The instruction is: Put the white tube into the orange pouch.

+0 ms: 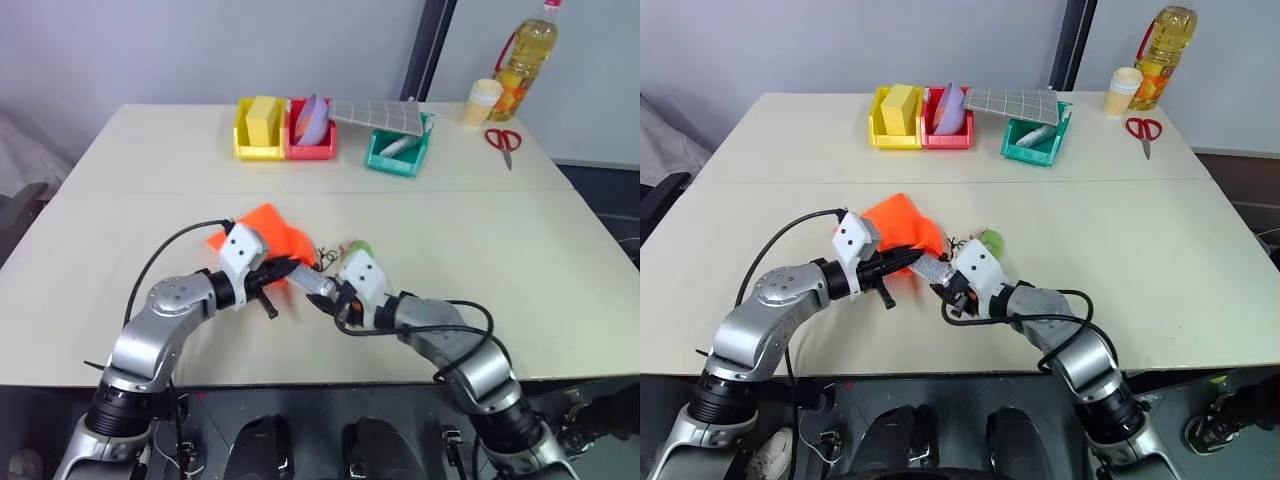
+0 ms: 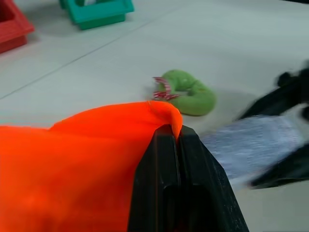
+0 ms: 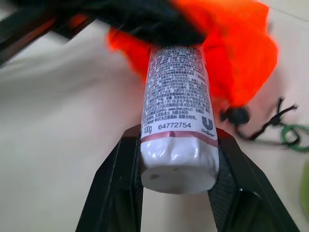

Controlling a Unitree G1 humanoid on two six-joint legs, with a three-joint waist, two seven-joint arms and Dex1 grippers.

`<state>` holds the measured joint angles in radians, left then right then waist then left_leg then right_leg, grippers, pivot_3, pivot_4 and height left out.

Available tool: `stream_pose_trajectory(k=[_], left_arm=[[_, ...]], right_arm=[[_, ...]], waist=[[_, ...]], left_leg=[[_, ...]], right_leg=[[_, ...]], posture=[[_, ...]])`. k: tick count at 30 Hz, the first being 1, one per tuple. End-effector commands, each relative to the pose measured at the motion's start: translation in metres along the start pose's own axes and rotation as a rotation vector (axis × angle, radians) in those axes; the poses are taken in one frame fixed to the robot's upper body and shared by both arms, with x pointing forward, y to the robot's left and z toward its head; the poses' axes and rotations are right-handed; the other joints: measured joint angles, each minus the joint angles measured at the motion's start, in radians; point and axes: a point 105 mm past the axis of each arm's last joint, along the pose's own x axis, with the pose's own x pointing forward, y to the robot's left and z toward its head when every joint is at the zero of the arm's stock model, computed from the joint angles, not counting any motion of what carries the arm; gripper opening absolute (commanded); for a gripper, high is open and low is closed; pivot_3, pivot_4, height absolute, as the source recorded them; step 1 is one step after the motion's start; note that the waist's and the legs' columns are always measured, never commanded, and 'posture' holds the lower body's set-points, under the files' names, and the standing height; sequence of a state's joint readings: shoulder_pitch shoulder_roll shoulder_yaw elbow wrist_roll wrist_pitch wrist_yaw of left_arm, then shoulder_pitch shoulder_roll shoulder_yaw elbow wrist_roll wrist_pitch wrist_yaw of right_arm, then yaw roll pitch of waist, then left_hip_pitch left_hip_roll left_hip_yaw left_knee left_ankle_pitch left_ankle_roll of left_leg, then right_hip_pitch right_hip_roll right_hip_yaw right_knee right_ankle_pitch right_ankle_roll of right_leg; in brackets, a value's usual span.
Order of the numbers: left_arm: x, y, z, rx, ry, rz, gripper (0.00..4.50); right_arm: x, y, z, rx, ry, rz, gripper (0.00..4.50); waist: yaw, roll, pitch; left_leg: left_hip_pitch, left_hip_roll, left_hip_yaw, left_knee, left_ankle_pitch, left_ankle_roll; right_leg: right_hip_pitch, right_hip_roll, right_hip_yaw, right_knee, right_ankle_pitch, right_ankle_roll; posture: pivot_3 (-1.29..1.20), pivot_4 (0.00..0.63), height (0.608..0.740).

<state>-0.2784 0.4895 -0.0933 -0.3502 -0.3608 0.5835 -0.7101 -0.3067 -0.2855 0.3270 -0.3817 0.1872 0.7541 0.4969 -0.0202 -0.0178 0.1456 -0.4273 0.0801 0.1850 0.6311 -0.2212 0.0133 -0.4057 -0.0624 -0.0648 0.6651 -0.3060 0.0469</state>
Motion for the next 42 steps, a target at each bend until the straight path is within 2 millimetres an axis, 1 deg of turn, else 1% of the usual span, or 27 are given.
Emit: stream_pose_trajectory(k=[1, 6, 9, 12, 15, 16, 17, 20, 22, 23, 24, 26, 29, 31, 32, 34, 37, 40, 42], left_arm=[[-0.001, -0.012, 0.006, 0.0, -0.017, -0.052, 0.0], [-0.001, -0.016, 0.003, -0.009, 0.0, -0.071, 0.0], [-0.002, -0.019, 0.003, -0.02, 0.0, -0.084, 0.0], [-0.002, -0.02, 0.003, -0.026, -0.002, -0.085, 0.0], [-0.004, -0.018, 0.003, -0.031, -0.001, -0.076, 0.0], [-0.005, -0.017, 0.002, -0.032, 0.001, -0.07, 0.0], [-0.007, -0.015, 0.001, -0.035, 0.004, -0.062, 0.0], [-0.011, -0.009, -0.001, -0.042, 0.011, -0.039, 0.0], [-0.014, -0.006, -0.004, -0.044, 0.021, -0.028, 0.0], [-0.015, -0.004, -0.005, -0.046, 0.025, -0.025, 0.0], [-0.016, -0.004, -0.006, -0.046, 0.028, -0.024, 0.0], [-0.019, -0.002, -0.009, -0.053, 0.037, -0.019, 0.0], [-0.021, 0.0, -0.012, -0.058, 0.048, -0.017, 0.0], [-0.027, 0.001, -0.017, -0.061, 0.064, -0.018, 0.0], [-0.03, 0.002, -0.019, -0.073, 0.072, -0.017, 0.0], [-0.034, 0.003, -0.022, -0.091, 0.078, -0.024, 0.0], [-0.045, 0.005, -0.027, -0.101, 0.097, -0.04, 0.82], [-0.052, 0.009, -0.03, -0.091, 0.12, -0.043, 2.4], [-0.054, 0.011, -0.03, -0.084, 0.124, -0.038, 3.46]], right_arm=[[0.007, -0.013, 0.017, 0.004, -0.06, -0.086, 1.34], [0.021, -0.014, 0.02, 0.041, -0.07, -0.096, 1.34], [0.034, -0.014, 0.022, 0.036, -0.06, -0.107, 1.34], [0.044, -0.019, 0.024, 0.039, -0.046, -0.148, 1.34], [0.047, -0.021, 0.027, 0.043, -0.045, -0.177, 1.34], [0.047, -0.021, 0.028, 0.049, -0.05, -0.176, 1.34], [0.046, -0.019, 0.029, 0.06, -0.056, -0.161, 1.34], [0.04, -0.015, 0.031, 0.071, -0.07, -0.127, 2.6], [0.032, -0.012, 0.029, 0.042, -0.064, -0.102, 3.56], [0.026, -0.01, 0.027, 0.014, -0.055, -0.084, 4.14], [0.022, -0.008, 0.025, -0.005, -0.047, -0.071, 4.46], [0.004, -0.004, 0.02, -0.051, -0.03, -0.018, 4.46], [-0.012, 0.0, 0.017, -0.082, -0.016, 0.025, 4.46], [-0.03, 0.001, 0.011, -0.128, 0.011, 0.062, 4.46], [-0.038, -0.002, 0.009, -0.151, 0.028, 0.064, 4.46], [-0.044, -0.01, 0.006, -0.172, 0.05, 0.041, 4.46], [-0.046, -0.036, 0.0, -0.195, 0.089, -0.055, 4.5], [-0.044, -0.053, -0.003, -0.215, 0.096, -0.108, 4.5], [-0.04, -0.058, -0.005, -0.225, 0.096, -0.114, 4.5]], waist=[[0.0, 0.0, 0.0], [-0.001, 0.0, 0.0], [-0.002, 0.0, 0.0], [-0.004, 0.0, 0.0], [-0.004, 0.0, 0.0], [-0.004, 0.0, 0.0], [-0.003, 0.0, 0.0], [-0.003, 0.0, 0.0], [-0.003, 0.0, 0.0], [-0.002, 0.0, 0.0], [-0.002, 0.0, 0.0], [0.0, 0.0, 0.0], [-0.002, 0.0, 0.0], [-0.003, 0.0, 0.0], [-0.002, 0.0, 0.0], [-0.003, 0.0, 0.0], [-0.003, 0.0, 0.001], [-0.002, 0.0, 0.001], [0.0, 0.0, 0.001]], left_leg=[[0.0, 0.0, 0.0, 0.0, 0.0, 0.0], [0.0, 0.0, 0.0, 0.0, 0.0, 0.0], [0.0, 0.0, 0.0, 0.0, 0.0, 0.0], [0.0, 0.0, 0.0, 0.0, 0.0, 0.0], [0.0, 0.0, 0.0, -0.001, 0.001, -0.001], [0.0, 0.0, 0.0, -0.001, 0.003, -0.005], [0.0, 0.0, 0.0, -0.001, 0.003, -0.005], [0.0, 0.0, 0.0, 0.0, 0.003, -0.005], [0.0, 0.0, 0.0, -0.001, 0.003, -0.005], [0.0, 0.0, 0.0, -0.001, 0.003, -0.005], [0.0, 0.0, 0.0, -0.001, 0.003, -0.005], [0.0, 0.0, 0.0, -0.001, 0.002, -0.003], [0.0, 0.0, 0.0, -0.001, 0.0, 0.0], [0.0, 0.0, 0.0, -0.001, 0.0, -0.001], [0.0, 0.0, 0.0, -0.001, 0.0, -0.001], [0.0, 0.0, 0.0, -0.002, 0.0, -0.001], [0.0, 0.0, 0.0, -0.001, 0.0, -0.001], [0.0, 0.0, 0.0, -0.001, -0.002, -0.003], [0.0, 0.0, 0.0, -0.001, -0.002, -0.003]], right_leg=[[0.0, 0.0, 0.0, 0.0, 0.0, 0.0], [0.0, 0.0, 0.0, 0.0, 0.0, 0.0], [0.0, 0.0, 0.0, 0.0, 0.0, 0.0], [0.0, 0.0, 0.0, 0.0, 0.0, 0.0], [0.0, 0.0, 0.0, 0.0, 0.0, 0.0], [0.0, 0.0, 0.0, 0.0, 0.0, 0.0], [0.0, 0.0, 0.0, 0.0, 0.0, 0.0], [0.0, 0.0, 0.0, 0.0, 0.0, 0.0], [0.0, 0.0, 0.0, 0.0, 0.0, 0.0], [0.0, 0.0, 0.0, 0.0, 0.0, 0.0], [0.0, 0.0, 0.0, 0.0, 0.0, 0.0], [-0.001, 0.0, 0.0, 0.0, 0.0, 0.0], [-0.001, 0.0, 0.0, 0.0, 0.0, -0.001], [-0.001, 0.0, 0.0, 0.0, -0.002, -0.003], [-0.001, 0.0, 0.0, 0.0, -0.002, -0.003], [-0.001, 0.0, 0.0, -0.001, -0.002, -0.003], [-0.002, 0.0, 0.0, -0.001, -0.002, -0.004], [-0.003, -0.001, 0.0, -0.001, -0.002, -0.005], [-0.004, -0.001, 0.0, -0.002, -0.003, -0.007]], posture=[[0.0, 0.15, 0.74], [0.0, 0.15, 0.74], [0.0, 0.15, 0.74], [0.0, 0.15, 0.74], [0.0, 0.15, 0.74], [0.0, 0.15, 0.74], [0.0, 0.15, 0.74], [0.0, 0.15, 0.74], [0.0, 0.15, 0.74], [0.0, 0.15, 0.74], [0.0, 0.15, 0.74], [0.0, 0.15, 0.74], [0.0, 0.15, 0.74], [0.0, 0.15, 0.74], [0.0, 0.15, 0.74], [0.0, 0.15, 0.74], [0.0, 0.15, 0.74], [0.0, 0.15, 0.74], [0.0, 0.15, 0.74]])
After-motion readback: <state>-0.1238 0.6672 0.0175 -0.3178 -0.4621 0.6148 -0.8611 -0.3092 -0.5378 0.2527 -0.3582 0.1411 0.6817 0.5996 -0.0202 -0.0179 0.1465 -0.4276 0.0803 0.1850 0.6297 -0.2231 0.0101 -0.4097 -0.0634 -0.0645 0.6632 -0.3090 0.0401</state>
